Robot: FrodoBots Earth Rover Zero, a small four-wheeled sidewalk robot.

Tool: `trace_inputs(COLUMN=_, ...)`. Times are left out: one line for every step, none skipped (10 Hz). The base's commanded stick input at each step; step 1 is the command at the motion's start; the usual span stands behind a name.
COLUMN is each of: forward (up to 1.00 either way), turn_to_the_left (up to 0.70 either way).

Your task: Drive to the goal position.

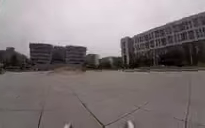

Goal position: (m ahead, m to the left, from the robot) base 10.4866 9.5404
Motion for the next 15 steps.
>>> trace_inputs(forward=0.41, turn_to_the_left=0.00)
trace_inputs(forward=0.70, turn_to_the_left=0.01)
trace_inputs(forward=0.70, turn_to_the_left=0.01)
trace_inputs(forward=0.70, turn_to_the_left=0.05)
trace_inputs(forward=0.70, turn_to_the_left=0.12)
trace_inputs(forward=0.70, turn_to_the_left=0.14)
trace_inputs(forward=0.70, turn_to_the_left=0.14)
trace_inputs(forward=0.70, turn_to_the_left=0.14)
trace_inputs(forward=0.70, turn_to_the_left=0.14)
trace_inputs(forward=0.70, turn_to_the_left=0.14)
trace_inputs(forward=0.70, turn_to_the_left=0.14)
trace_inputs(forward=0.70, turn_to_the_left=0.14)
trace_inputs(forward=0.70, turn_to_the_left=0.14)
trace_inputs(forward=0.70, turn_to_the_left=0.14)
trace_inputs(forward=0.70, turn_to_the_left=0.14)
